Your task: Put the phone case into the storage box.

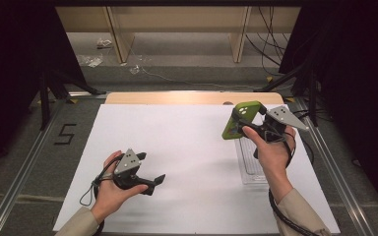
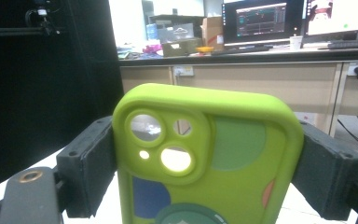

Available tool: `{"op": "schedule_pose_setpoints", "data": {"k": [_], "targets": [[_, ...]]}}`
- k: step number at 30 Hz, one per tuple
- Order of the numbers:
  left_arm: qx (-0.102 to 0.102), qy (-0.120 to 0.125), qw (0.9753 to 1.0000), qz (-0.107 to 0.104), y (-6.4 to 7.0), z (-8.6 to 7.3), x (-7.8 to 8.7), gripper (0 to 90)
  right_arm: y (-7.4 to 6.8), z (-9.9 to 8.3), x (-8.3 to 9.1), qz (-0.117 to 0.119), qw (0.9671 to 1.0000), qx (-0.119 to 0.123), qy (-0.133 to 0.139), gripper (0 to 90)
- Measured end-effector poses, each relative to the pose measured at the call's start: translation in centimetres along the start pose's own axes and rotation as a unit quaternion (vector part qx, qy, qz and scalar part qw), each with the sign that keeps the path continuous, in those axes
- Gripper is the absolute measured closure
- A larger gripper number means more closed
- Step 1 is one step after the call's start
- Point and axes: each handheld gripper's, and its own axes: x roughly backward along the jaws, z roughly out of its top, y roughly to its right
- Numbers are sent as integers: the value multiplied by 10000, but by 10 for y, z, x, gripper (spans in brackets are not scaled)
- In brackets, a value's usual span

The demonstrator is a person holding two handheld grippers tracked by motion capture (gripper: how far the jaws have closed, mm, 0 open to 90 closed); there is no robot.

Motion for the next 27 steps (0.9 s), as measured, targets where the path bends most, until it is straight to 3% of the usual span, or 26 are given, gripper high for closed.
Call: {"op": "schedule_pose_setpoints", "data": {"k": [27], "targets": [[23, -16, 10000, 37, -2, -4, 4, 1, 18, 0, 3, -329, 9994, 6, -75, 171]]}}
